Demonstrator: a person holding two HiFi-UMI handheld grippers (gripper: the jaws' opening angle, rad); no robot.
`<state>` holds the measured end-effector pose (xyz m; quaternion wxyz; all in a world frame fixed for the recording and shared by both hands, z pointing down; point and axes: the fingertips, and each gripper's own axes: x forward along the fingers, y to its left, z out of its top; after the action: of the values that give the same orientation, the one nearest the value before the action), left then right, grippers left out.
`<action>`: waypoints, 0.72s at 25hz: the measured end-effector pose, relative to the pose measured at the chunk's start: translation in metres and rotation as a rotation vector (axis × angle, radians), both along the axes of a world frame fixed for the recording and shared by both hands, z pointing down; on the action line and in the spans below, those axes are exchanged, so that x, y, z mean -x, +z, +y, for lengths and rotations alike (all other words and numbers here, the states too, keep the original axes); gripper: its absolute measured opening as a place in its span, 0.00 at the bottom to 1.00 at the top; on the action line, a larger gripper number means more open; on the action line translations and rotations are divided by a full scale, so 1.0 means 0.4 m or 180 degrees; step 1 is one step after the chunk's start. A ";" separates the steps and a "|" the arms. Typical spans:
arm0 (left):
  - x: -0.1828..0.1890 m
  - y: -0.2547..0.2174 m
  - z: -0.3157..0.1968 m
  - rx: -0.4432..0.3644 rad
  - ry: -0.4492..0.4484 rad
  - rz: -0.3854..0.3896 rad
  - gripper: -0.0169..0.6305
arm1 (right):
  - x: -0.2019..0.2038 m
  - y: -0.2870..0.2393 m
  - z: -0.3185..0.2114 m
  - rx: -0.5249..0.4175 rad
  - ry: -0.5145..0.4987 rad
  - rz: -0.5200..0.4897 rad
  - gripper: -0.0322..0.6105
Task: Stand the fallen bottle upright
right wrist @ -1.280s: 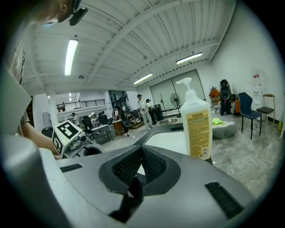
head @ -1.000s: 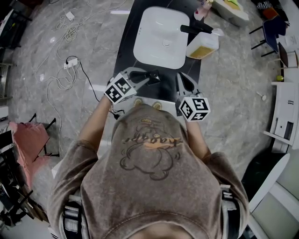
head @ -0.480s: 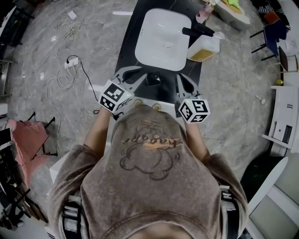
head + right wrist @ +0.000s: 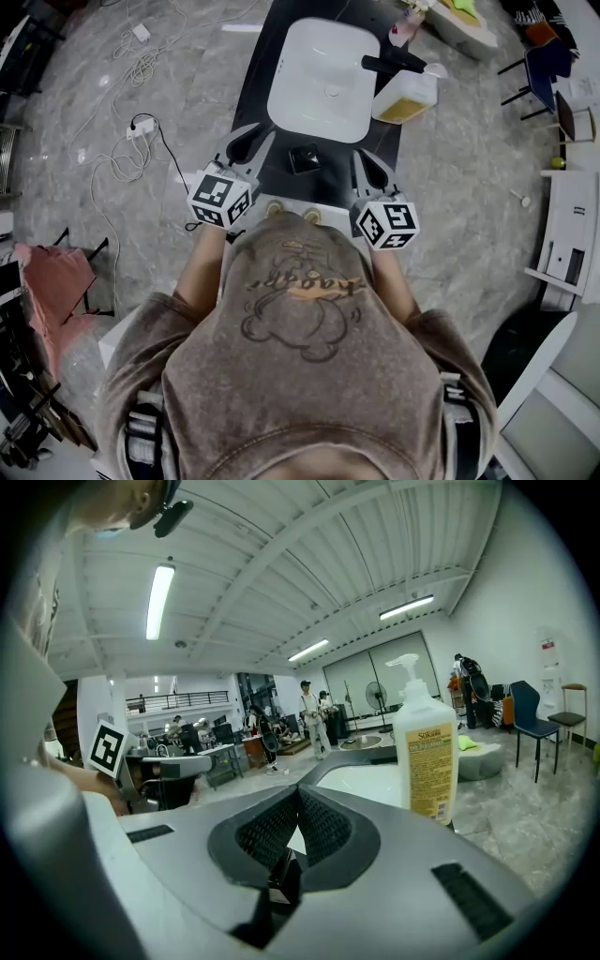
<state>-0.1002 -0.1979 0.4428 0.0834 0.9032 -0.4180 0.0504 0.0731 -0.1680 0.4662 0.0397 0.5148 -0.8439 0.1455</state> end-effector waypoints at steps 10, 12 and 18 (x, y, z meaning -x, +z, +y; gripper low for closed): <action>-0.007 0.048 0.008 0.0135 0.0032 -0.0039 0.09 | -0.005 0.015 -0.002 0.0007 0.0030 -0.0017 0.05; -0.005 0.065 0.007 0.0179 0.0011 -0.0079 0.08 | -0.005 0.019 -0.003 0.0016 0.0026 -0.0015 0.05; -0.003 0.111 0.009 0.0307 -0.0031 -0.0175 0.05 | -0.009 0.035 -0.004 0.0043 0.0016 -0.0019 0.05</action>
<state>-0.0991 -0.1943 0.4872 0.1157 0.8943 -0.4216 0.0948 0.0767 -0.1697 0.4803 0.0403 0.5162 -0.8418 0.1528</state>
